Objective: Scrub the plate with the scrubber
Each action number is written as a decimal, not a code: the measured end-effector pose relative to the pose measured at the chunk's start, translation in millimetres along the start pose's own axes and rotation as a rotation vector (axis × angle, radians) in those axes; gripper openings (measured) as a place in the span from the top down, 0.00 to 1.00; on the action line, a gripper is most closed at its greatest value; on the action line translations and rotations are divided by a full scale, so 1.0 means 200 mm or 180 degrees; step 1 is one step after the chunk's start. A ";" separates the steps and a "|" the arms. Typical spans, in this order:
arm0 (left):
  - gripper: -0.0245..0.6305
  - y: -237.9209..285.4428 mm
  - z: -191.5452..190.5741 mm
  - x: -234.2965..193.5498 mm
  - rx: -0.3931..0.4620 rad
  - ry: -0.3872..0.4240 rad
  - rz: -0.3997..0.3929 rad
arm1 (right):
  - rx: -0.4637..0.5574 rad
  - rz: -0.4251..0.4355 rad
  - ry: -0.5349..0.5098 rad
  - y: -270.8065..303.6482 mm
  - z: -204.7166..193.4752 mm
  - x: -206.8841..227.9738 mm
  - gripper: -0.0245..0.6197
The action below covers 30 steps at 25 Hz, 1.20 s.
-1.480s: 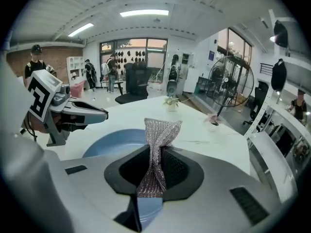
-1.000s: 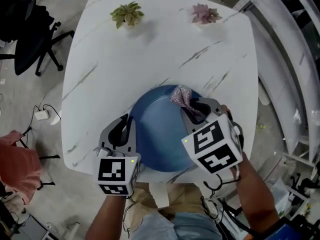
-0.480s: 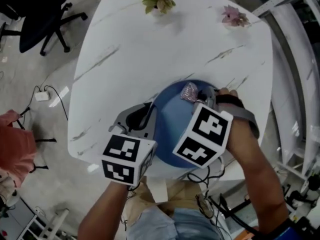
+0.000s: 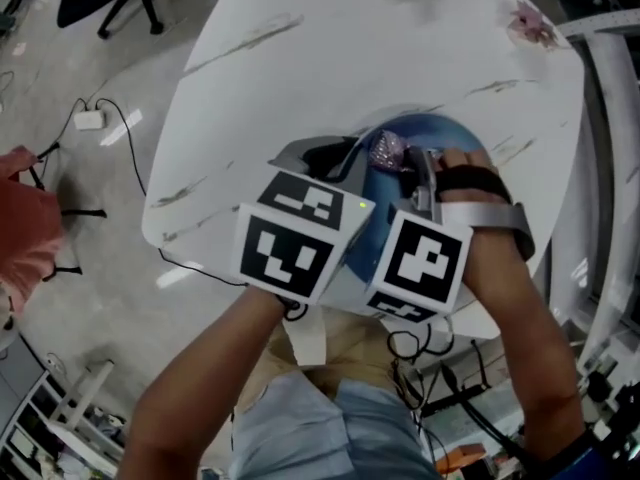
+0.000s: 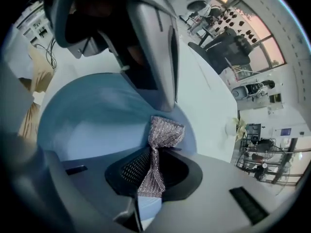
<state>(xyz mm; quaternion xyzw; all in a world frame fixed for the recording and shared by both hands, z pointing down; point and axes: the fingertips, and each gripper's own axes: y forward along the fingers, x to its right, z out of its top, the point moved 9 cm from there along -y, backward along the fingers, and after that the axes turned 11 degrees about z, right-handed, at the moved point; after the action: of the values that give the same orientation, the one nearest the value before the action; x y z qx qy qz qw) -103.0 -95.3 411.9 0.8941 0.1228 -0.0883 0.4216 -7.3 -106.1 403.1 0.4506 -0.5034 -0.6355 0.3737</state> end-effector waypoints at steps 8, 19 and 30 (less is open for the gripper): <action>0.94 -0.02 -0.02 -0.02 -0.0087 -0.0009 -0.0138 | 0.0168 -0.0106 -0.0059 -0.05 0.10 -0.18 0.85; 0.93 -0.02 -0.02 -0.07 -0.0403 -0.0243 -0.0562 | 0.0339 -0.0195 0.0193 -0.06 0.09 -0.23 0.85; 0.92 0.00 -0.02 -0.05 -0.0421 -0.0459 -0.0606 | 0.0421 -0.0338 -0.0109 -0.11 0.18 -0.46 0.86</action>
<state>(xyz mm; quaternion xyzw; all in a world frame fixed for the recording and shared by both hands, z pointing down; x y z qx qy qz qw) -113.4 -94.1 416.8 0.8399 0.1820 -0.1836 0.4771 -12.4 -4.9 402.9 0.4895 -0.5259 -0.6275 0.3002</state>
